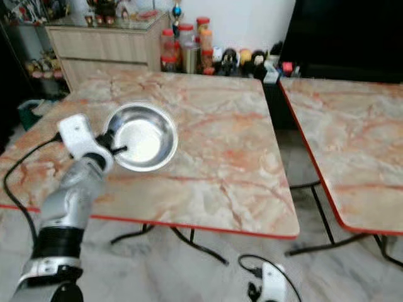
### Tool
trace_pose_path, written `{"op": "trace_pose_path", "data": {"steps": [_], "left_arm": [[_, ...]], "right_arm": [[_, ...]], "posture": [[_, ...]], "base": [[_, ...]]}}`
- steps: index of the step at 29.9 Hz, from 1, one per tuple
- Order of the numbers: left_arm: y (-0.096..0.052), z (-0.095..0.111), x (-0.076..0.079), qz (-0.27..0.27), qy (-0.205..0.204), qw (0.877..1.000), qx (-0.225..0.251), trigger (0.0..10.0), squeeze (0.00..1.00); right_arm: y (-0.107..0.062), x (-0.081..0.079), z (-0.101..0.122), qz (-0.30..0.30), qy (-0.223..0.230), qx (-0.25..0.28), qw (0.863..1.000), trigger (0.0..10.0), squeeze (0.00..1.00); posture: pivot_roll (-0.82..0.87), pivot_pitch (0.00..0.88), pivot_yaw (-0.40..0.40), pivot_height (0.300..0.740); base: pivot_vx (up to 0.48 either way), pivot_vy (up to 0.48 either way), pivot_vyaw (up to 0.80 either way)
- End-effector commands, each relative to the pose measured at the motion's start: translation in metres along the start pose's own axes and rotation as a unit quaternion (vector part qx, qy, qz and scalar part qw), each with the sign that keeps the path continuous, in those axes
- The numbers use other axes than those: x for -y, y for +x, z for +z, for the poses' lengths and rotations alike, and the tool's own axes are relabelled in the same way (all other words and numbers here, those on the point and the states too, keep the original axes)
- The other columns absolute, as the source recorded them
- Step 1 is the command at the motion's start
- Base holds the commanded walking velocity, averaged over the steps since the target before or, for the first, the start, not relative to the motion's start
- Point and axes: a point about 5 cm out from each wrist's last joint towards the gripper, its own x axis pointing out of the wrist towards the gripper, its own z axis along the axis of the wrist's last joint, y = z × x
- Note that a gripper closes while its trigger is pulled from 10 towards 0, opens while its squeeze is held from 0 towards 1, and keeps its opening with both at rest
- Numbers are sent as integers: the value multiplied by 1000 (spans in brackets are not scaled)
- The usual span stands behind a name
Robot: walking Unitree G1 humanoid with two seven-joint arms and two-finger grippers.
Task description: Setting the table
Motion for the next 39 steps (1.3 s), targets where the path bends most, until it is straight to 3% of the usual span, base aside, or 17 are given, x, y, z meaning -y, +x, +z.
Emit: {"op": "trace_pose_path", "data": {"steps": [1,5,19,30,39], "left_arm": [[0,-7,0,7,-12,999,-28,10000,0],[1,-21,-5,22,-28,997,-72,10000,0],[3,-34,1,20,-120,985,-120,10000,0],[11,-39,1,37,-144,981,-126,10000,0],[13,-43,-1,46,-139,980,-136,10000,0]], "right_arm": [[-1,6,0,-7,-2,-2,1000,10000,0],[-1,5,0,-5,-3,-2,1000,10000,0],[-1,4,0,2,-7,-3,1000,10000,0],[0,3,0,3,-5,-2,1000,10000,0],[-1,3,0,2,-5,-2,1000,10000,0]], "posture": [[112,0,-38,740],[111,0,-36,740],[107,0,-32,740],[103,0,-29,740],[104,0,-29,740]], "base": [[0,0,0],[0,0,0],[0,0,0],[0,0,0],[0,0,0]]}}
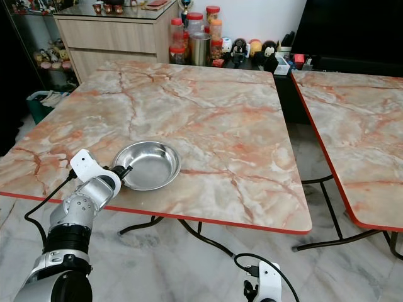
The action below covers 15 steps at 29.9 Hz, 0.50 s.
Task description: Setting the table
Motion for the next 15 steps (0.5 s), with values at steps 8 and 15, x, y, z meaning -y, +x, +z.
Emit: {"op": "trace_pose_path", "data": {"steps": [8,15], "left_arm": [[-1,9,3,2,3,1000,14,10000,1000],[-2,10,-1,2,5,1000,15,10000,1000]], "right_arm": [[0,1,0,-1,-2,-3,1000,10000,0],[0,1,0,-2,-4,-3,1000,10000,0]], "posture": [[110,0,-33,740],[114,0,-35,740]], "base": [[0,0,0],[0,0,0]]}}
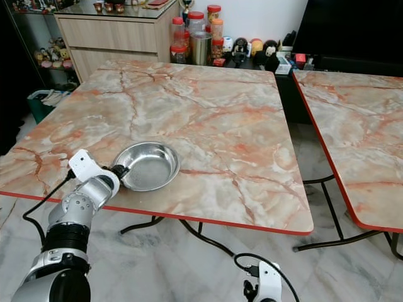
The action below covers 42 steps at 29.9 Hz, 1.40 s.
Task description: Setting the table
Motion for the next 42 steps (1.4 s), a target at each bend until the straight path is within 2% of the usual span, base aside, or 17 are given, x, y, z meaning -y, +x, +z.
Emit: {"op": "trace_pose_path", "data": {"steps": [1,8,9,10,11,17,22,25,27,30,31,32,33,36,37,40,42], "left_arm": [[-1,3,-1,1,4,1000,4,10000,1000],[-7,15,-6,9,20,999,32,10000,1000],[-9,20,-6,-3,15,999,40,10000,396],[-10,22,-6,-8,14,999,42,10000,396],[-11,24,-7,-8,13,999,45,10000,0],[-17,38,-20,2,10,998,68,10000,0],[-30,65,-31,6,11,988,155,10000,0],[-36,85,-60,79,96,970,211,10000,0],[-43,96,-84,138,176,944,242,10000,0],[-51,103,-105,189,239,917,256,10000,0],[-59,106,-123,229,269,898,262,10000,0],[-62,106,-128,239,276,893,264,10000,0],[-66,105,-140,271,304,874,266,10000,0],[-72,100,-163,330,345,841,255,10000,0],[-75,94,-180,369,354,825,240,10000,0],[-76,82,-197,393,364,819,205,10000,0],[-75,53,-224,415,379,818,119,10000,0]], "right_arm": [[0,1,0,-2,-4,-3,1000,10000,0],[0,2,0,-2,-4,-2,1000,10000,0],[0,2,0,-2,-4,-3,1000,10000,0],[0,2,0,-1,-5,-3,1000,10000,0],[0,2,0,-1,-5,-3,1000,10000,0],[0,1,1,0,-7,-3,1000,10000,0],[0,1,0,0,-6,-2,1000,10000,0],[0,1,0,-1,-5,-2,1000,10000,0],[0,1,0,-1,-5,-3,1000,10000,0],[0,1,-1,-2,-5,-3,1000,10000,0],[0,1,-1,-2,-6,-4,1000,10000,0],[0,1,-1,-2,-7,-4,1000,10000,0],[0,1,-1,-1,-7,-5,1000,10000,0],[0,1,-2,-1,-8,-5,1000,10000,0],[0,1,-2,-1,-8,-6,1000,10000,0],[-1,1,-3,-2,-8,-6,1000,10000,0],[-1,1,-3,-3,-7,-6,1000,10000,0]], "posture": [[114,0,-35,740],[117,0,-37,740],[124,0,-39,740],[124,0,-39,740],[124,0,-39,740],[124,0,-38,740],[120,0,-33,740],[120,0,-31,740],[117,0,-28,740],[121,0,-28,740],[125,0,-28,740],[126,0,-29,740],[126,0,-29,740],[127,0,-28,740],[123,0,-25,740],[122,0,-22,740],[117,0,-17,740]], "base": [[0,0,0],[0,0,0],[0,0,0],[0,0,0],[0,0,0],[0,0,0],[0,0,0],[0,0,0],[0,0,0],[0,0,0],[0,0,0],[0,0,0],[0,0,0],[0,0,0],[0,0,0],[0,0,0],[0,0,0]]}}
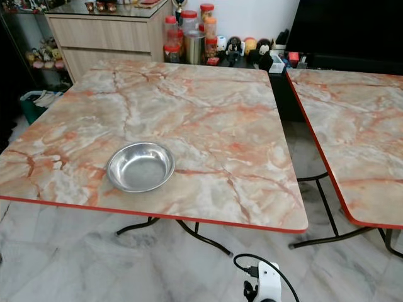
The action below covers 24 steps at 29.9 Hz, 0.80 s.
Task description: Setting the table
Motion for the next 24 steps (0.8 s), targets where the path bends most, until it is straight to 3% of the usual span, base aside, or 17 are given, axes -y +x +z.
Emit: {"op": "trace_pose_path", "data": {"steps": [1,3,4,5,8,9,14,15,16,17,19,24], "left_arm": [[-3,-27,3,-11,43,998,-43,10000,0],[-10,-51,14,-54,58,993,-85,10000,0],[-10,-51,14,-54,58,993,-85,10000,0],[-20,-69,30,-116,80,983,-115,10000,0],[-34,-88,46,-175,87,970,-145,10000,0],[-42,-95,56,-211,98,960,-155,10000,0],[-48,-100,62,-233,102,954,-159,10000,0],[-65,-119,73,-267,117,936,-196,10000,0],[-65,-119,73,-267,117,936,-196,10000,0],[-83,-131,87,-320,123,915,-211,10000,0],[-96,-134,98,-358,122,903,-206,10000,0],[-107,-130,114,-381,80,899,-199,10000,0]], "right_arm": [[-1,1,-3,-4,0,-4,1000,10000,0],[-1,1,-3,-4,0,-4,1000,10000,0],[-1,1,-3,-4,0,-4,1000,10000,0],[-1,1,-3,-5,0,-5,1000,10000,0],[-1,1,-4,-8,3,-6,1000,10000,0],[-1,1,-5,-8,3,-7,1000,10000,0],[-1,1,-5,-8,3,-7,1000,10000,0],[-1,1,-5,-7,-1,-8,1000,10000,0],[-1,1,-5,-7,-1,-8,1000,10000,0],[-1,1,-6,-4,-6,-10,1000,10000,0],[-1,2,-6,-3,-8,-10,1000,10000,0],[-2,5,-4,-5,-15,-11,1000,10000,0]], "posture": [[115,0,-13,740],[111,0,-12,740],[111,0,-12,740],[107,0,-10,740],[102,0,-8,740],[102,0,-8,740],[102,0,-8,740],[90,0,-10,740],[90,0,-10,740],[75,0,-14,740],[73,0,-16,740],[76,0,-34,740]], "base": [[0,0,0],[0,0,0],[0,0,0],[0,0,0],[0,0,0],[0,0,0],[0,0,0],[0,0,0],[0,0,0],[0,0,0],[0,0,0],[0,0,0]]}}
